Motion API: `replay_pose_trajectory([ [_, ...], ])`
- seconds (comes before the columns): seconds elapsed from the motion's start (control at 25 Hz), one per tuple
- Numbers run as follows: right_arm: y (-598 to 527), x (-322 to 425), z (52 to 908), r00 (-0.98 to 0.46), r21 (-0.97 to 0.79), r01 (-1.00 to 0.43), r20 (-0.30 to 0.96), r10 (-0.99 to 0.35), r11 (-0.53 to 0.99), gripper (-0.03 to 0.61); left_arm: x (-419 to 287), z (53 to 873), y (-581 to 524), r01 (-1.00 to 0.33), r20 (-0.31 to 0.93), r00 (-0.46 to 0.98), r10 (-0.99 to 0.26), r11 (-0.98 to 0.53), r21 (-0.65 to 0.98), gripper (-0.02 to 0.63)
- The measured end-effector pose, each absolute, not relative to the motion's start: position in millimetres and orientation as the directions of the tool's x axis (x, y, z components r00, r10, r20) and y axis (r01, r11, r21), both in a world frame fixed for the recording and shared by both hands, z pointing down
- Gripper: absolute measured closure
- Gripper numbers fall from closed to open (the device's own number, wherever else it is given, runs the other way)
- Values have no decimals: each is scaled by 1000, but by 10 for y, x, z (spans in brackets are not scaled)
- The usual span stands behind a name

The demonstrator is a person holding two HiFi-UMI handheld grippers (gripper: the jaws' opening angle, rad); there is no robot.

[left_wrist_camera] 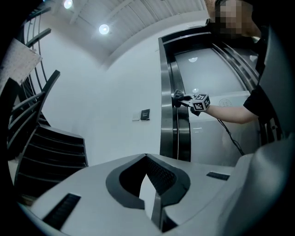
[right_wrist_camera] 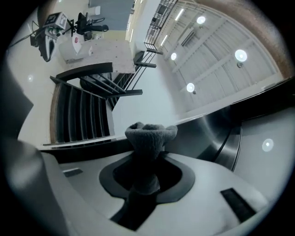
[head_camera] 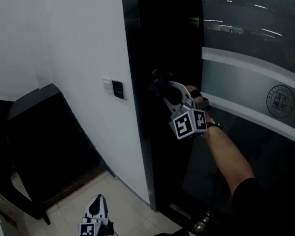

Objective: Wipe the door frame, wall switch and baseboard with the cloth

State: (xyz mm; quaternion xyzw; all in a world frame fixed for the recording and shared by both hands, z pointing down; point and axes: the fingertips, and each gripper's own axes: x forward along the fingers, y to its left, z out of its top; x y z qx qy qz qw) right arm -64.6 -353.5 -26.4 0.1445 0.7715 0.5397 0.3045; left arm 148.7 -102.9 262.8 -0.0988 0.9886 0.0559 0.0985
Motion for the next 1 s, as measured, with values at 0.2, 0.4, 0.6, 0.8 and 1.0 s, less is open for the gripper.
replay_pose_trajectory([
  [0.2, -3454, -779, -134, -787, 948, -113, -268, 556, 298, 483, 1466, 2671, -1155, -173, -198, -969, -148, 979, 111, 611],
  [0.4, -3462, -806, 96, -785, 957, -94, -240, 571, 274, 483, 1397, 2769, -1393, -171, -158, -975, -154, 980, 101, 611],
  [0.6, -3467, -816, 383, -797, 969, -80, -204, 569, 236, 483, 1371, 2823, -1468, -158, -130, -981, -145, 982, 100, 611],
  [0.8, -3476, -832, 711, -827, 975, -55, -164, 538, 214, 483, 1363, 2829, -1455, -137, -126, -984, -125, 986, 92, 611],
  [1.0, -3478, -833, 1049, -842, 977, -19, -130, 523, 212, 483, 1311, 2918, -1474, -129, -109, -987, -119, 987, 95, 611],
])
